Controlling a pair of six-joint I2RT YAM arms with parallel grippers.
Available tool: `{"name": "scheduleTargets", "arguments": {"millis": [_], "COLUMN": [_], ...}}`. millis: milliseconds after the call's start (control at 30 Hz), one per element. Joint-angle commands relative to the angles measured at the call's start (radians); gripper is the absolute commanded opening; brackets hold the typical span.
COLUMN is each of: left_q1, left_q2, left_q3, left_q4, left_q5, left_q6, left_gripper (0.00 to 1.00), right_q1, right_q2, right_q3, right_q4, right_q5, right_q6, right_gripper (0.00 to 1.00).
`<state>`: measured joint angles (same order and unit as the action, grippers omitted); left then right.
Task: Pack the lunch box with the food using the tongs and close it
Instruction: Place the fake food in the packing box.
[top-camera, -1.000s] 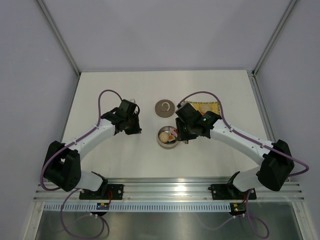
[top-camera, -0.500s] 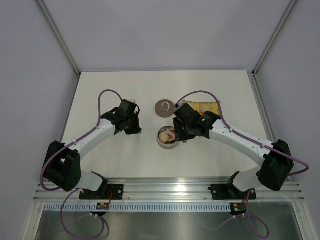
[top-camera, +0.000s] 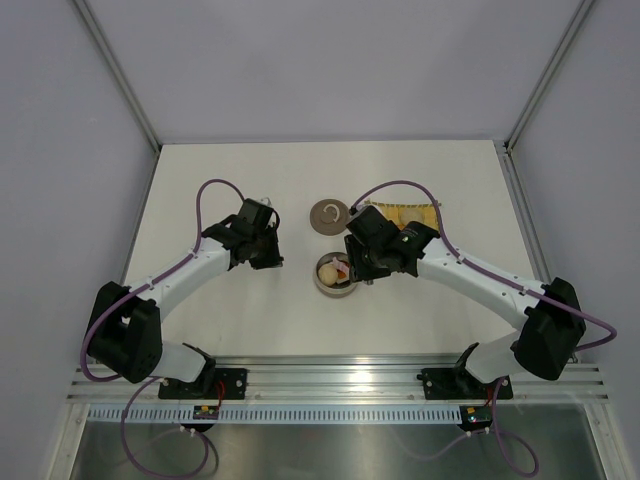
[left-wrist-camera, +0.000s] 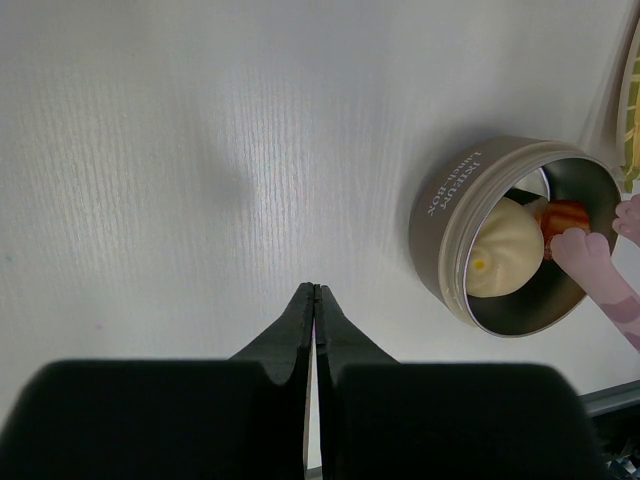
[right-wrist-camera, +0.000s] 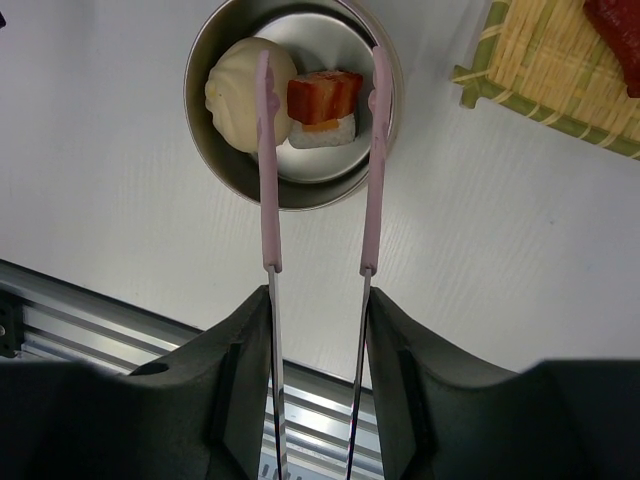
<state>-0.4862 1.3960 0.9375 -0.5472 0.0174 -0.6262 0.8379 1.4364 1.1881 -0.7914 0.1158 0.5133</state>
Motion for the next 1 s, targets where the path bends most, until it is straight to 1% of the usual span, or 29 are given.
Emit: {"name": "scheduleTargets", "arguments": {"millis": [0, 200, 300, 400, 433, 500, 533, 633, 767, 967], "left_q1": [0.003, 0.003, 0.001, 0.003, 0.001, 0.001, 0.001, 0.001, 0.003, 0.001], "left_q2": [-0.006, -0.005, -0.003, -0.003, -0.003, -0.003, -0.002, -0.002, 0.008, 0.015], "left_q3": [-0.012, -0.011, -0.012, -0.012, -0.012, -0.014, -0.014, -0.014, -0.011, -0.002], "left_q4": [0.036, 0.036, 0.038, 0.038, 0.038, 0.039, 0.039, 0.043, 0.044, 0.041], "left_q5": [0.007, 0.006, 0.007, 0.010, 0.010, 0.010, 0.009, 0.010, 0.012, 0.015], "left_q6": [0.002, 0.000, 0.000, 0.000, -0.001, -0.001, -0.001, -0.001, 0.000, 0.003], "left_gripper": [0.00, 0.00, 0.00, 0.00, 0.00, 0.00, 0.00, 0.00, 0.00, 0.00], "right_q1": [0.012, 0.015, 0.013, 0.013, 0.013, 0.015, 0.015, 0.024, 0.049, 0.063], "right_q2": [-0.014, -0.053, -0.073, -0.073, -0.070, -0.071, -0.071, -0.077, -0.079, -0.070], "right_q3": [0.051, 0.073, 0.079, 0.077, 0.068, 0.048, 0.041, 0.013, -0.013, -0.035], "right_q4": [-0.003, -0.017, -0.023, -0.029, -0.028, -0.023, -0.019, 0.000, 0.004, 0.006], "right_q5": [0.036, 0.079, 0.110, 0.110, 0.104, 0.078, 0.068, 0.039, 0.018, 0.016], "right_q6": [0.008, 0.010, 0.011, 0.014, 0.017, 0.025, 0.030, 0.057, 0.082, 0.088], "right_gripper": [0.46, 0.44, 0.41, 0.31, 0.24, 0.18, 0.13, 0.07, 0.00, 0.00]}}
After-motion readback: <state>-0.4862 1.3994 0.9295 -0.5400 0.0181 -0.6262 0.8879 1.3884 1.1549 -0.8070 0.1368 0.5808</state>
